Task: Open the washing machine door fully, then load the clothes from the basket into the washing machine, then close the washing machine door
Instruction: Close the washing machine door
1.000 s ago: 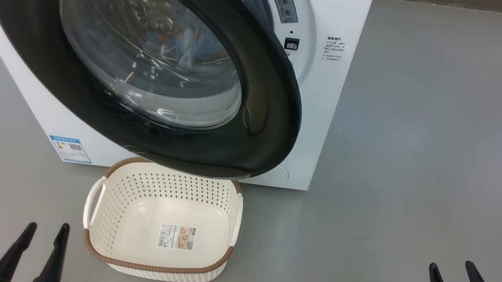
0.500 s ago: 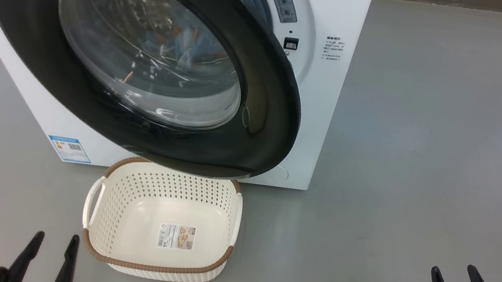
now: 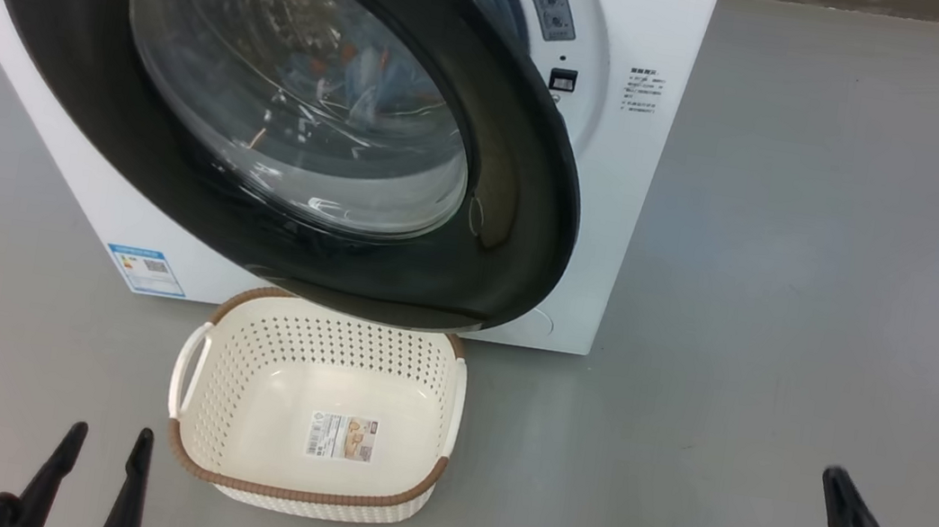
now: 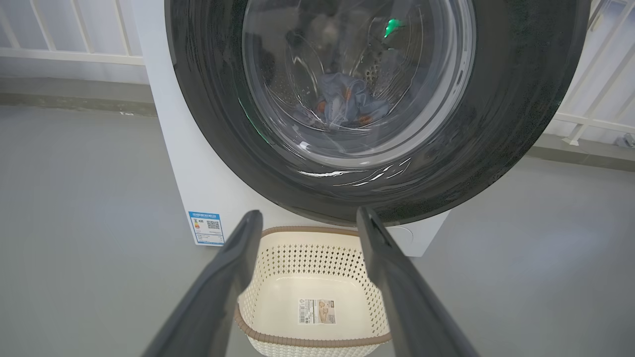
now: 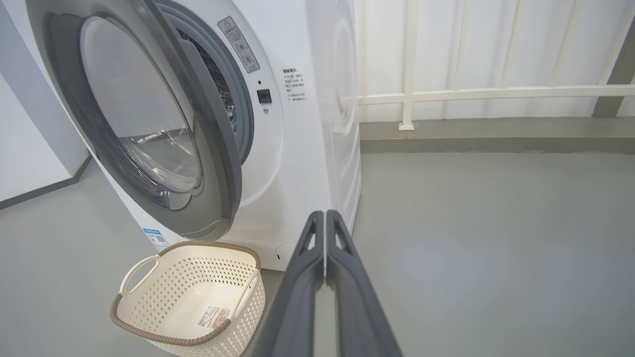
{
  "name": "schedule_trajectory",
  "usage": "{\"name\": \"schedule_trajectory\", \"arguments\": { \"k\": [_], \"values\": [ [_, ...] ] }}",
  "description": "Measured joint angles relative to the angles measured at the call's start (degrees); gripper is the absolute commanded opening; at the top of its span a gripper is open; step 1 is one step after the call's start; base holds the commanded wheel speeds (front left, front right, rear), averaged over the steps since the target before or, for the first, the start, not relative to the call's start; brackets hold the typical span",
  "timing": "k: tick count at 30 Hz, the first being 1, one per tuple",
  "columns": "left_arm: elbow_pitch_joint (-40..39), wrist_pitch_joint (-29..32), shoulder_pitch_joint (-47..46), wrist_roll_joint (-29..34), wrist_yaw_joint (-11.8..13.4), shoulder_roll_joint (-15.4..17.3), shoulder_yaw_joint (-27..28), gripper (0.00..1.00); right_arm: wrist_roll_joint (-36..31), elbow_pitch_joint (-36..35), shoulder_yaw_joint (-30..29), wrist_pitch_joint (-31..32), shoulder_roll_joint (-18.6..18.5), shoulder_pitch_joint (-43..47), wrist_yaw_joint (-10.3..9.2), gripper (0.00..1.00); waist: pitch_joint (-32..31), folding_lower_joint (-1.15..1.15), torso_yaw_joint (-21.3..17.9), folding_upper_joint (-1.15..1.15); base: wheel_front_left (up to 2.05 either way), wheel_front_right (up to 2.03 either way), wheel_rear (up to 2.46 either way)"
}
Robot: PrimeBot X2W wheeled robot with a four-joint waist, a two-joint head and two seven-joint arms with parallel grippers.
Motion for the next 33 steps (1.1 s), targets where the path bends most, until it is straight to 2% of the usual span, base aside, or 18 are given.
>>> {"name": "schedule_trajectory", "arguments": {
  "k": [17,33],
  "values": [
    [-1.6,0.0,-2.9,0.3,0.0,-1.7,-0.6,1.00,1.6,-2.4,10.5,0.0,-1.2,-22.3,0.00,0.00,2.6,0.00,3.6,0.00,0.00,0.00,0.00],
    [-1.9,-0.2,-6.9,0.1,0.0,-3.3,-1.3,1.00,2.6,7.3,20.3,0.0,-1.7,-33.8,0.00,0.00,7.4,0.00,7.2,0.00,0.00,0.00,0.00]
  ]
}}
